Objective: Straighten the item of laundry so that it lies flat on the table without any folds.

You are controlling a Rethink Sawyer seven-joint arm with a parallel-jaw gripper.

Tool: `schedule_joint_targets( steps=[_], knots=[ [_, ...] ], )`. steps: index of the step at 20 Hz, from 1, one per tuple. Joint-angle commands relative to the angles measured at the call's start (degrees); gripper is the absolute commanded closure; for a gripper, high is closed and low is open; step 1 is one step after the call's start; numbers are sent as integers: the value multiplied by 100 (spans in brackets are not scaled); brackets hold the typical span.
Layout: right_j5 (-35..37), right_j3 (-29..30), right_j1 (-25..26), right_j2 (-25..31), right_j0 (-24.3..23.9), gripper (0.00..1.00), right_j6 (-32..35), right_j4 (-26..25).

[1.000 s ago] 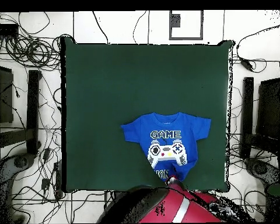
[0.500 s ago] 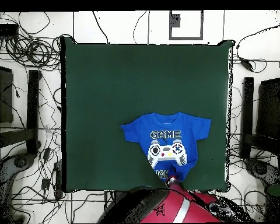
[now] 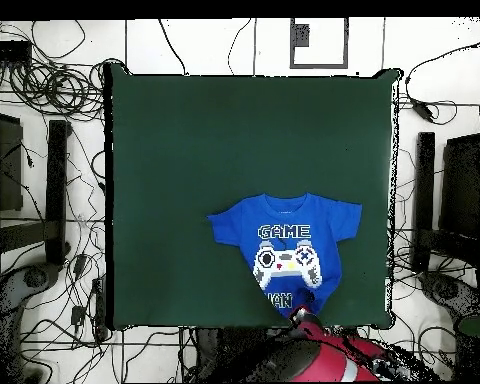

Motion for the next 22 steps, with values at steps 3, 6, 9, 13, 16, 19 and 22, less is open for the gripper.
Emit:
schedule_joint_targets(
  steps=[3,6,9,13,16,19,22],
  knots=[
    [14,30,63,764,-117,100,99,-319],
    [-46,-9,150,746,-154,100,123,-383],
    [-121,-128,318,733,-186,100,131,-431],
    [-298,-252,538,684,-194,100,162,-460],
    [-385,-312,649,663,-205,100,174,-487],
    [-349,-379,649,674,-208,100,164,-502],
    [-314,-423,641,688,-226,100,146,-524]
  ],
)
